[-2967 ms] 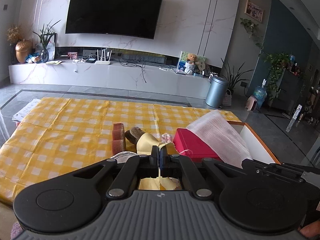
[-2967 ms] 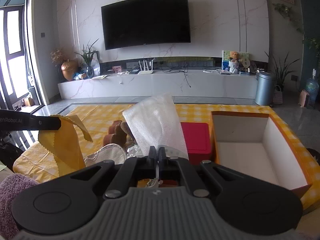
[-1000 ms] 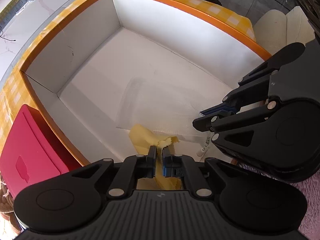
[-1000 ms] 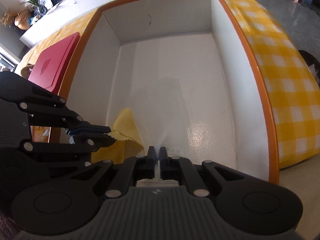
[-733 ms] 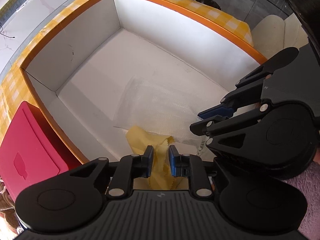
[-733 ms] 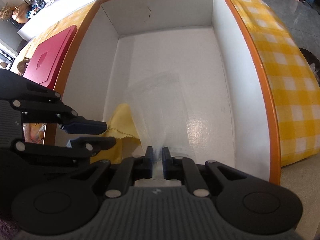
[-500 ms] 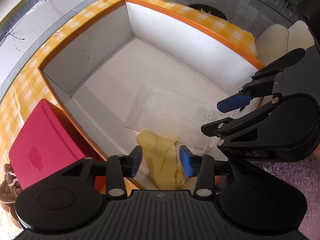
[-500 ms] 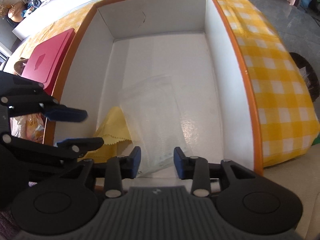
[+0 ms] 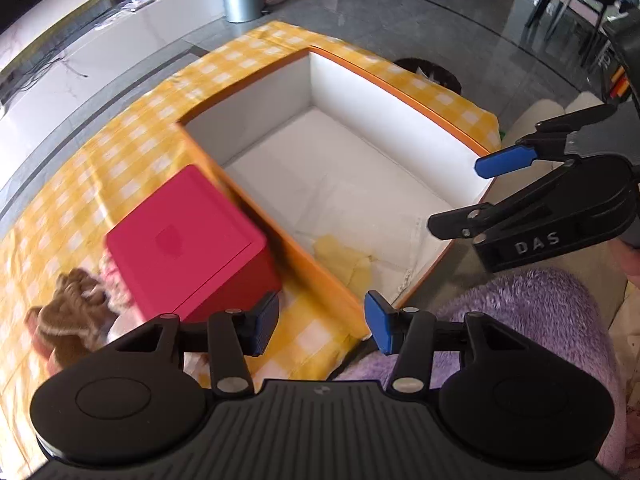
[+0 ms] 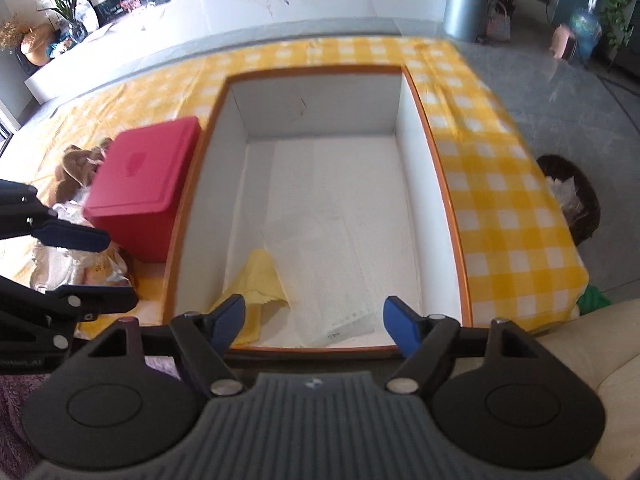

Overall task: Organize soft objects
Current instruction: 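Move both open tools back over the pile of soft items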

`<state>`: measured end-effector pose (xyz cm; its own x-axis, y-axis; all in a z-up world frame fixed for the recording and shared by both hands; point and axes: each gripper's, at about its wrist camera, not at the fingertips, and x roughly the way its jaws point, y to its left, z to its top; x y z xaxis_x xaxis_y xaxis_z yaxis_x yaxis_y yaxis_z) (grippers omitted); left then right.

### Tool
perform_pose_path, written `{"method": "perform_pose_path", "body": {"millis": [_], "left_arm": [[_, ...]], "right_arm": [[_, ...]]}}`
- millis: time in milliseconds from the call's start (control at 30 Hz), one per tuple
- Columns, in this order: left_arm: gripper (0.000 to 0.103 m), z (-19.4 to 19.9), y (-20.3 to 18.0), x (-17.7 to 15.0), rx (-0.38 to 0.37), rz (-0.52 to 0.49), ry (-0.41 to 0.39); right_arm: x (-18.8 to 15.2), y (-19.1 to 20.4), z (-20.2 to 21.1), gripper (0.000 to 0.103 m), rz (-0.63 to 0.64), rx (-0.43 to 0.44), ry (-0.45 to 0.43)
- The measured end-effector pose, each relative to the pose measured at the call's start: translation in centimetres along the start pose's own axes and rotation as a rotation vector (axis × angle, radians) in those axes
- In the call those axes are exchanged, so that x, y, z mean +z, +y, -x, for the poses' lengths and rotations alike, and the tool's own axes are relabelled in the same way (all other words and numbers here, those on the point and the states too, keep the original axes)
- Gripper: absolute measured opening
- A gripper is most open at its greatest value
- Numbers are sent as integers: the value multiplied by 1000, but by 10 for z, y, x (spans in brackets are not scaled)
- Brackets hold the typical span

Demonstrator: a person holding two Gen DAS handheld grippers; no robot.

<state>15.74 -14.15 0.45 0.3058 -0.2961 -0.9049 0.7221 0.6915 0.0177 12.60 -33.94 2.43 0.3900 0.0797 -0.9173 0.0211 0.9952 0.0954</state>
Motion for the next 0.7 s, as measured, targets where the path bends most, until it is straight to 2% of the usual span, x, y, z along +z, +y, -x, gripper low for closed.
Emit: {"method": "perform_pose_path", "body": {"millis": [133,333,400,567,700], "left_arm": [[59,24,15,-24,110,2,-61],[59,50,52,-62,178,53,-69],[59,56,67,-74,195,88,-74],[59,63,106,-109,204,177,-64],[61,62,133,-141,200,245,-52]], "right_arm": [[-1,24,16,79,16,39,-38],[-2,73,22,81,57,118,-62],[-1,88,20,84,55,143,-60],[-6,135,8,85,94,188,-63],[-10,164,-12,85,116,222,-32]]}}
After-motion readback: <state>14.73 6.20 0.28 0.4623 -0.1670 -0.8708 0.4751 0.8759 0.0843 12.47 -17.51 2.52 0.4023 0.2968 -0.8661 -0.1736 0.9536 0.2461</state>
